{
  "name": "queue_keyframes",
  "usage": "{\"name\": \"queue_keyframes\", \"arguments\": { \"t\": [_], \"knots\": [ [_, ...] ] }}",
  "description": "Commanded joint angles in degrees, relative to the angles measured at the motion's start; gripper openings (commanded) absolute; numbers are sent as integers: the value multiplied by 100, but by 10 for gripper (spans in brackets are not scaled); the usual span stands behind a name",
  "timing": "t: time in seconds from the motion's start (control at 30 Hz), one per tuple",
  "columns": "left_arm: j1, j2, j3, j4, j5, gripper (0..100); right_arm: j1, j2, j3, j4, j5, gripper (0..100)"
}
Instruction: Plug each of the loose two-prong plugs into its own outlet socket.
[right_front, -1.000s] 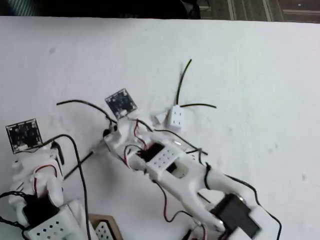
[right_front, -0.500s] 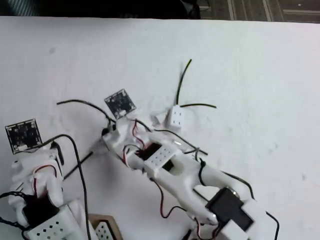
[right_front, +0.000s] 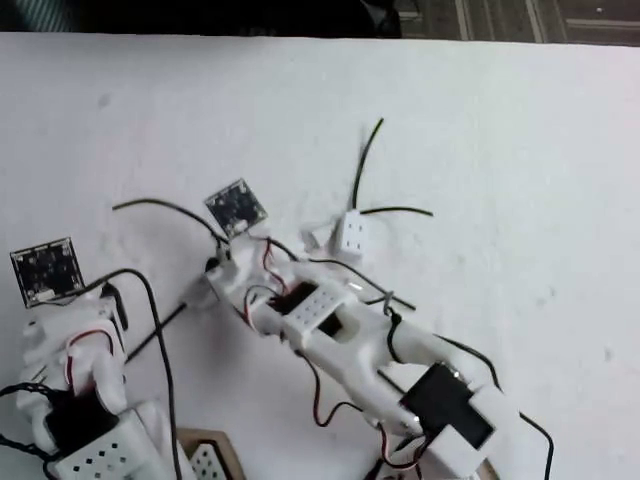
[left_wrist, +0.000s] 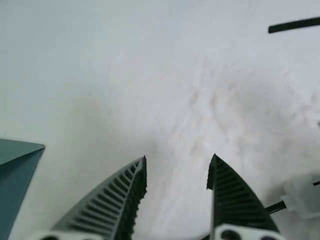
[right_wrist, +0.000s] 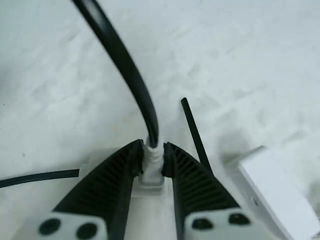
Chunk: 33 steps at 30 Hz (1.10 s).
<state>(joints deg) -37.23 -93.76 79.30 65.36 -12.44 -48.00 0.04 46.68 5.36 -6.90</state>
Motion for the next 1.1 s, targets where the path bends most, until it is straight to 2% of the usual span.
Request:
{"name": "queue_keyframes", "arguments": {
  "t": [0.0, 0.27, 0.57, 0.73, 1.07],
  "knots": [
    [-48, -40, -18, -97, -18, 207, -127, -224, 123, 48, 255, 18],
    [-48, -40, -18, -105, -18, 207, -259, 215, -97, 444, 870, 18],
    [-40, -40, -9, -114, -18, 207, -338, 725, -1081, 2035, 1354, 18],
    [-31, -40, -9, -114, -18, 207, -347, 725, -1081, 2158, 1635, 18],
    [-31, -40, 70, -211, -26, 207, -330, 716, -1099, 2510, 1653, 18]
  ]
}}
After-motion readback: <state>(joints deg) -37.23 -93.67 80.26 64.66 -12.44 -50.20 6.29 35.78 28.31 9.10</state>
